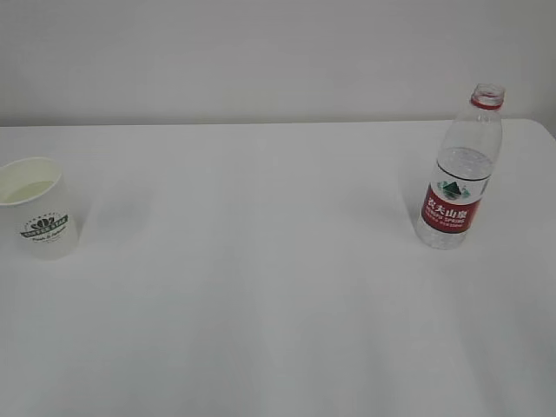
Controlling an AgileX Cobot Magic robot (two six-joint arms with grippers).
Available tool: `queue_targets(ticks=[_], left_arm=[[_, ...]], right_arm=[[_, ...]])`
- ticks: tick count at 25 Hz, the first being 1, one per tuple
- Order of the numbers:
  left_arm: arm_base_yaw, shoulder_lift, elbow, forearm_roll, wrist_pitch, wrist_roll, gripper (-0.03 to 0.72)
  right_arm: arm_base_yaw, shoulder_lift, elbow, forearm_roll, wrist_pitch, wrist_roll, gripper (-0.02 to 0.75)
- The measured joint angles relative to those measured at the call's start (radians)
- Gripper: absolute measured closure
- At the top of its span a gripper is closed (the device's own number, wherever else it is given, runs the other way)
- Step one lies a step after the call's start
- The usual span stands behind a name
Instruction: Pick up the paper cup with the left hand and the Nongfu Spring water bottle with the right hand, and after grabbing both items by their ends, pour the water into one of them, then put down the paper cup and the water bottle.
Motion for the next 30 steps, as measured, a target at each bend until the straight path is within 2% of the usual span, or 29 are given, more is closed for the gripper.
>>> queue_targets(ticks=[8,15,22,30], left_arm=[[0.000,0.000,0.000,-0.011,0.000,0.000,0.236],[0.000,0.000,0.000,-0.013,0.000,0.000,0.237],[0.000,0.000,0.000,-0.015,0.000,0.000,0.237],[0.000,0.000,0.000,-0.015,0.000,0.000,0.237]], right_arm=[[0.000,0.000,-0.060,-0.029,0.218,0.017,0.145],[0.000,-0.002,-0.064,-0.037,0.345,0.049,0.145],[0.000,-0.002,-0.099,-0.158,0.493,0.167,0.145],[0.000,-0.002,-0.083,-0.167,0.527,0.203,0.145]])
